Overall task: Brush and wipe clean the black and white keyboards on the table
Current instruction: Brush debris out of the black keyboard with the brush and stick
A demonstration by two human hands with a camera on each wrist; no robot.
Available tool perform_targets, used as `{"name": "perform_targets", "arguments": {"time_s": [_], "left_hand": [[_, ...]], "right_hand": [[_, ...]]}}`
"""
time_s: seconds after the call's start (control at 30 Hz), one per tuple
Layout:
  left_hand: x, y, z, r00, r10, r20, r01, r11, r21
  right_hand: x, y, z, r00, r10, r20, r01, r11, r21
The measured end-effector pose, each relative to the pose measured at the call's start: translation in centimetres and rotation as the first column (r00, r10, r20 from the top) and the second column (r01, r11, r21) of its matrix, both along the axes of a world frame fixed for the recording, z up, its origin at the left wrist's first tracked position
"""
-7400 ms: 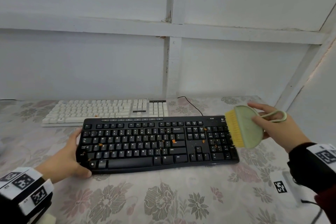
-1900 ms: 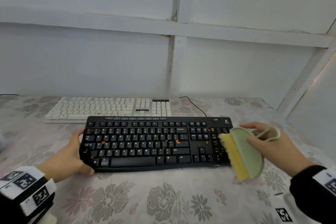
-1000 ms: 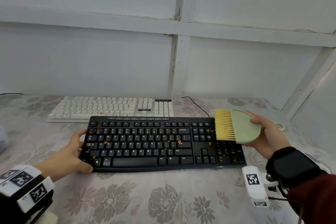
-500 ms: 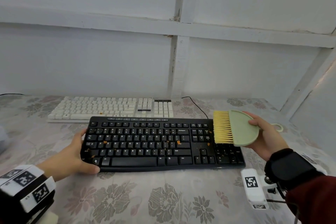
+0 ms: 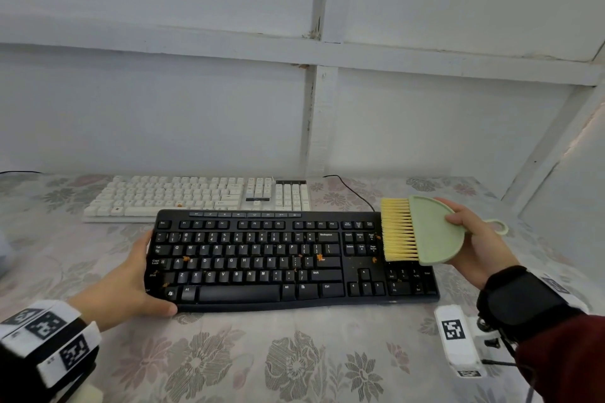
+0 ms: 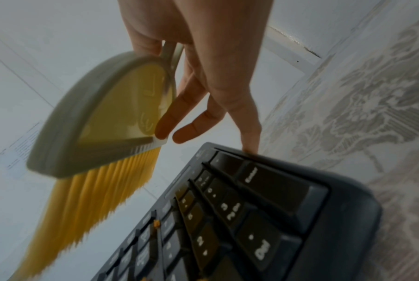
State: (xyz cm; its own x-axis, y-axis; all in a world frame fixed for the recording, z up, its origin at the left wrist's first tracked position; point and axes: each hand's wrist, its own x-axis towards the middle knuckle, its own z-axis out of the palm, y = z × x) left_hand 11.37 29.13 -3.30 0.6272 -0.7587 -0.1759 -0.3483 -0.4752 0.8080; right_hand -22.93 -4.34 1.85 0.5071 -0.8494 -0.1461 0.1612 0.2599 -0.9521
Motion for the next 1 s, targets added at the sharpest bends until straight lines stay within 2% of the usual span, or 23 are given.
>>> {"name": "perform_targets", "arguments": {"time_s": [0.13,0.27,0.37,0.47,0.7,0.87,1.0], "left_hand": [[0.4,0.1,-0.3,1.0,0.006,0.004,-0.006,1.0,-0.002],[0.2,0.0,-0.2,1.0,0.01,0.021,-0.01,1.0,-0.013],[-0.2,-0.2,0.0,1.0,0.01,0.03,-0.009,1.0,-0.023],[-0.2,0.0,0.2,1.0,0.006,0.023,-0.005,0.999,-0.037],[-0.5,0.0,0.4,0.999,0.002,0.039,-0.001,0.999,-0.037],[-0.4,0.1,0.3,0.998,0.0,0.058,0.002,1.0,-0.02],[-0.2,0.0,0.2,0.997,-0.001,0.072,0.002,1.0,-0.016]], "right_hand": [[-0.6,-0.5,0.9,0.999,-0.035,0.008,0.035,0.997,-0.063],[-1.4,-0.9,3.4,0.984,-0.173,-0.042,0.153,0.941,-0.303],[-1.7,-0.5,4.6,0.966,-0.212,-0.148,0.118,0.871,-0.476],[-0.9,0.5,4.8,0.943,-0.223,-0.248,0.043,0.819,-0.573],[1.4,3.4,4.4,0.871,-0.197,-0.449,-0.164,0.746,-0.645],[-0.1,5.3,3.0,0.791,-0.184,-0.583,-0.298,0.717,-0.63],[-1.6,6.6,2.6,0.763,-0.129,-0.633,-0.364,0.723,-0.586]]}}
